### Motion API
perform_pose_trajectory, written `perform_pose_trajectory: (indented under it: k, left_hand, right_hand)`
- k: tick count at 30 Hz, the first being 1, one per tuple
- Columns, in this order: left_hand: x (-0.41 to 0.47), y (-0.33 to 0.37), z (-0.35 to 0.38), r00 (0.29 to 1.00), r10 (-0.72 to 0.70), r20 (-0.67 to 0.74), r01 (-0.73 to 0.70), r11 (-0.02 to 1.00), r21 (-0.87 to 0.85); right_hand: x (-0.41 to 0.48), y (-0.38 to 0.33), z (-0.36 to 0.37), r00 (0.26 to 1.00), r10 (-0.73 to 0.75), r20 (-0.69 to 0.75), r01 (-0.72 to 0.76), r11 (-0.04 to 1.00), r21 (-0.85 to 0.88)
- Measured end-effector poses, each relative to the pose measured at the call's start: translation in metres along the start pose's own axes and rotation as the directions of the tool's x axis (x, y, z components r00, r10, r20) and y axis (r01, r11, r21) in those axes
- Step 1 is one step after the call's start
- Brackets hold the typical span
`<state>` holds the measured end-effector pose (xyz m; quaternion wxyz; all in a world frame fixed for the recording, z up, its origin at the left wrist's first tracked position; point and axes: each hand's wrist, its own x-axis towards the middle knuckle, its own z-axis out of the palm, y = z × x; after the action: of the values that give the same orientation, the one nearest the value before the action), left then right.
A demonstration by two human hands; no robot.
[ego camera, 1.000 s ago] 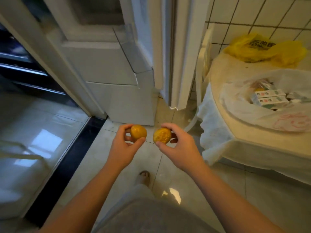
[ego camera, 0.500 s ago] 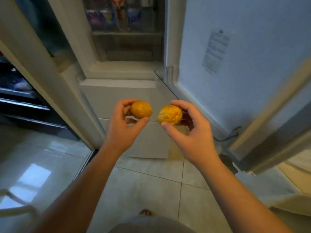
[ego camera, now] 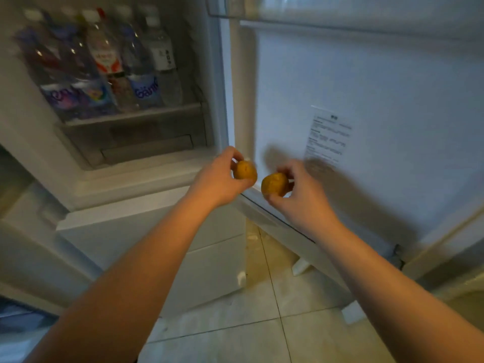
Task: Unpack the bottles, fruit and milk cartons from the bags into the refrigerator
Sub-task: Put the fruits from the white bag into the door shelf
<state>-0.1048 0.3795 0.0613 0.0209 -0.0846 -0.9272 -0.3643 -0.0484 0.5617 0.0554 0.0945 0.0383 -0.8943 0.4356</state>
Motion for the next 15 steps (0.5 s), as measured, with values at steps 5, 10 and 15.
perform_pose_trajectory:
  k: [5,10,15]
  left_hand:
    - [0.022,0.004,0.001,0.987,-0.040,0.153,-0.009,0.952,0.306]
    - [0.035,0.016,0.007,0.963,-0.119,0.242,-0.054,0.796,0.603]
    - [0.038,0.016,0.011,0.969,-0.115,0.217,-0.046,0.783,0.620]
  right_hand:
    - [0.027,-0.001,0.003,0.967,0.182,0.178,-0.135,0.960,-0.247]
    - [0.039,-0.003,0.014,0.918,0.294,0.268,-0.153,0.883,-0.444]
    - [0.040,-0.002,0.019,0.932,0.272,0.240,-0.150,0.891,-0.428]
